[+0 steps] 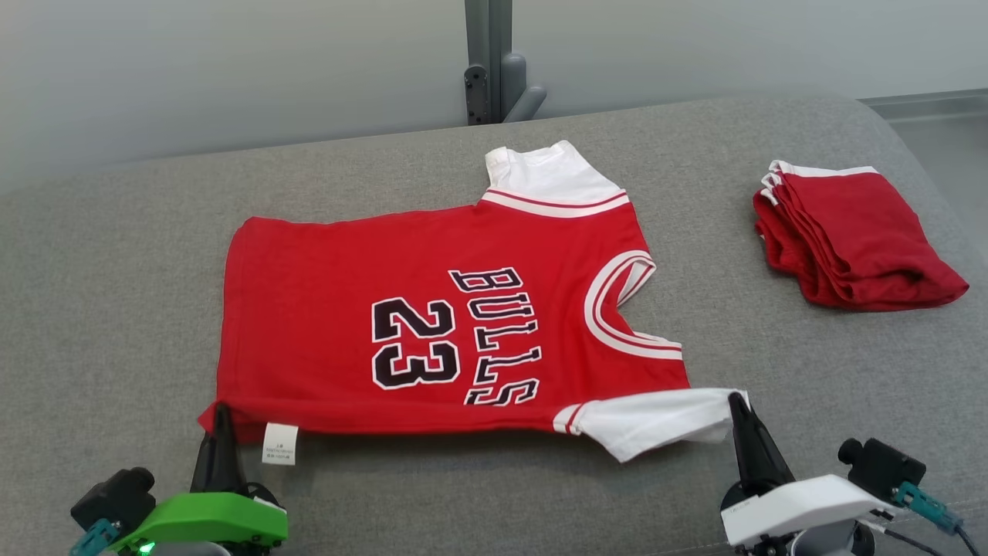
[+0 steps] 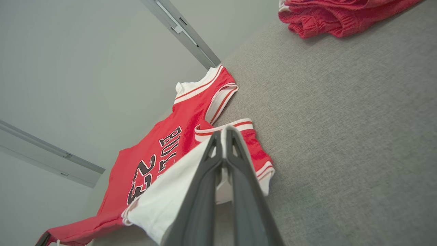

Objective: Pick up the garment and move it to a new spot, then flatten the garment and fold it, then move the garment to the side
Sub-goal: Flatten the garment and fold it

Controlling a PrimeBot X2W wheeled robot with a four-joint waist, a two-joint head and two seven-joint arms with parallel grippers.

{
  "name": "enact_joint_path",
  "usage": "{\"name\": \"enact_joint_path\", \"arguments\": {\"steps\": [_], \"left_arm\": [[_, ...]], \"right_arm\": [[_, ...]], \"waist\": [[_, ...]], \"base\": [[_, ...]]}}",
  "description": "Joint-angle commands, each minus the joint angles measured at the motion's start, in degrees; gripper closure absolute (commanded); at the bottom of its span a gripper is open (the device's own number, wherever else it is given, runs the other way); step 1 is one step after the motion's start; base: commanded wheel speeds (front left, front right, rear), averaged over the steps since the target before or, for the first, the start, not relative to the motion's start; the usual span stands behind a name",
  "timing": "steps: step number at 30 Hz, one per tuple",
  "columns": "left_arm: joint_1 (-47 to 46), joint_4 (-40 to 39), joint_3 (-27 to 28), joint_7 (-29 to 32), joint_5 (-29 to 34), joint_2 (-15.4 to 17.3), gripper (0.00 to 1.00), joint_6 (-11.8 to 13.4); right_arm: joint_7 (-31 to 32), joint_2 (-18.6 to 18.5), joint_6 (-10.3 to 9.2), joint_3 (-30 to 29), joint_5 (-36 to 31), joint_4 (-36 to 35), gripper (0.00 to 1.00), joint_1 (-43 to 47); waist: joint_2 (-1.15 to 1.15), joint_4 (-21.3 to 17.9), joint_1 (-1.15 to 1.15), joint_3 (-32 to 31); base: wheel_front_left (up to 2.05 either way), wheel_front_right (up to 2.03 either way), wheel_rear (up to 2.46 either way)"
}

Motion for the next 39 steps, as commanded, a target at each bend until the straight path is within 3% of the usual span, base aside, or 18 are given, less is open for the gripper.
{"name": "enact_joint_path", "arguments": {"steps": [1, 14, 23, 24, 25, 26, 27, 28, 39], "left_arm": [[-1.71, 0.88, -0.08, -0.13, 0.19, 0.13, 1.00, -0.09], [-17.38, 14.32, -1.40, -0.13, 4.13, 0.16, 1.00, 0.40], [-24.63, 20.12, -1.41, -0.13, 6.80, 0.17, 1.00, 1.00], [-25.04, 20.48, -1.13, -0.13, 7.16, 0.18, 0.81, 1.38], [-25.40, 20.70, -0.99, -0.13, 7.24, 0.18, 0.68, 1.33], [-25.40, 20.70, -0.99, -0.13, 7.24, 0.18, 0.68, 1.33], [-25.67, 20.85, -0.85, -0.13, 7.17, 0.17, 0.49, 1.30], [-25.85, 20.78, -0.67, -0.13, 7.43, 0.18, 0.00, 1.32], [-20.26, 15.54, 2.60, -0.13, 7.24, 0.18, 0.00, 0.90]], "right_arm": [[-0.28, 0.03, -0.04, -0.25, -0.33, 0.79, 1.00, -1.66], [-0.49, 0.63, -0.03, 1.15, -2.06, 17.92, 1.00, -23.16], [-0.65, 1.05, -0.03, 2.93, -2.58, 28.80, 1.00, -33.19], [-0.65, 1.08, -0.03, 3.09, -2.44, 29.74, 0.95, -34.00], [-0.67, 1.11, -0.03, 3.20, -2.25, 30.53, 0.62, -34.72], [-0.67, 1.11, -0.03, 3.20, -2.25, 30.53, 0.62, -34.72], [-0.68, 1.17, -0.03, 3.16, -2.17, 30.94, 0.33, -35.42], [-0.70, 1.20, -0.03, 2.85, -2.14, 31.01, 0.00, -35.92], [-0.68, 0.75, -0.03, -2.39, -7.28, 23.36, 0.00, -31.85]], "waist": [[0.00, 0.03, 0.00, 0.28], [0.00, 0.58, 0.00, 6.42], [0.00, 0.90, 0.00, 8.99], [0.00, 0.93, 0.00, 9.07], [0.00, 0.98, 0.00, 9.11], [0.00, 0.98, 0.00, 9.11], [0.00, 1.02, 0.00, 9.10], [0.00, 1.08, 0.00, 9.06], [0.00, 1.24, 0.00, 6.57]], "base": [[0.00, 0.00, 0.00], [0.00, 0.00, 0.00], [0.00, 0.00, 0.00], [0.00, 0.00, 0.00], [0.00, 0.00, 0.00], [0.00, 0.00, 0.00], [0.00, 0.00, 0.00], [0.00, 0.00, 0.00], [0.00, 0.00, 0.00]]}}
